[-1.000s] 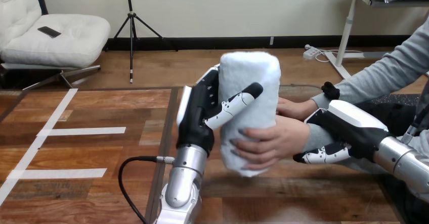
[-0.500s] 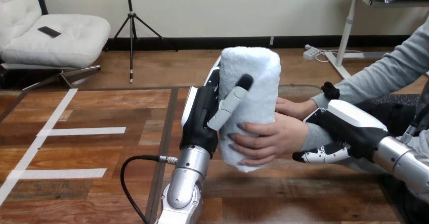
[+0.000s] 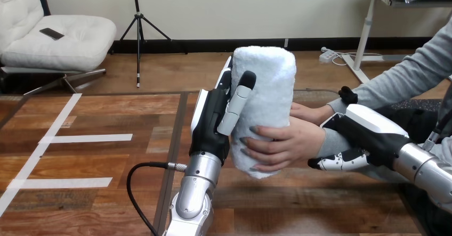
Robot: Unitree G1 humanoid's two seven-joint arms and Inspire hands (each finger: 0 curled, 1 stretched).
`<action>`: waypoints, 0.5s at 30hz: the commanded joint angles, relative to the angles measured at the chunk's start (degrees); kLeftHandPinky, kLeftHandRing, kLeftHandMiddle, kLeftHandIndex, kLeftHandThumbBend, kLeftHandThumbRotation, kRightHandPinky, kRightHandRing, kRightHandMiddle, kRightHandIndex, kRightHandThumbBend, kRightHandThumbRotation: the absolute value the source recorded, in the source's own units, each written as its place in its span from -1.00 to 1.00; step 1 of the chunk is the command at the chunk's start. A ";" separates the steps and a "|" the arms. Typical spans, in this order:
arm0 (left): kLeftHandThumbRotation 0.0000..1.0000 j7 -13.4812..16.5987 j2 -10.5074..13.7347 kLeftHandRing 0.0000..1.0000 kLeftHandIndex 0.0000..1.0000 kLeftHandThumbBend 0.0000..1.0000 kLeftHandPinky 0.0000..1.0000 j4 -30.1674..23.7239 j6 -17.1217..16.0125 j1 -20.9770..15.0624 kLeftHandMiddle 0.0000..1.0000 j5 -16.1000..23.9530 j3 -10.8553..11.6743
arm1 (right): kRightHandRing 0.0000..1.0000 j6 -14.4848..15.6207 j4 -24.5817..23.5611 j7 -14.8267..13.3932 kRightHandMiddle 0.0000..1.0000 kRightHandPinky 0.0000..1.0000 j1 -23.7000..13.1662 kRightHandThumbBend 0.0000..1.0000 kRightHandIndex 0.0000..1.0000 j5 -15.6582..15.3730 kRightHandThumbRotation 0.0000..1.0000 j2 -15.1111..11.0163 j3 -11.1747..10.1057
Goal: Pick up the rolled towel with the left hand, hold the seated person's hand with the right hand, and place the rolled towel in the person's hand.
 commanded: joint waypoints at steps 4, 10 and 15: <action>0.83 -0.05 -0.22 1.00 0.92 0.84 1.00 -4.04 -0.28 -0.56 0.98 0.61 -0.84 | -0.55 -1.14 -2.23 -0.86 -0.44 -0.62 -2.28 0.08 -0.41 2.05 -0.30 1.33 -1.89; 0.84 0.00 -0.13 1.00 0.92 0.84 1.00 -4.52 -0.21 -0.43 0.98 0.66 -0.85 | -0.47 -0.81 -2.33 -1.10 -0.37 -0.53 -2.26 0.13 -0.34 1.84 -0.21 1.33 -1.91; 0.85 0.08 -0.06 1.00 0.92 0.84 1.00 -4.93 -0.09 -0.37 0.97 0.69 -0.81 | -0.38 -0.20 -2.56 -0.34 -0.30 -0.43 -2.21 0.19 -0.26 2.18 -0.12 1.36 -2.16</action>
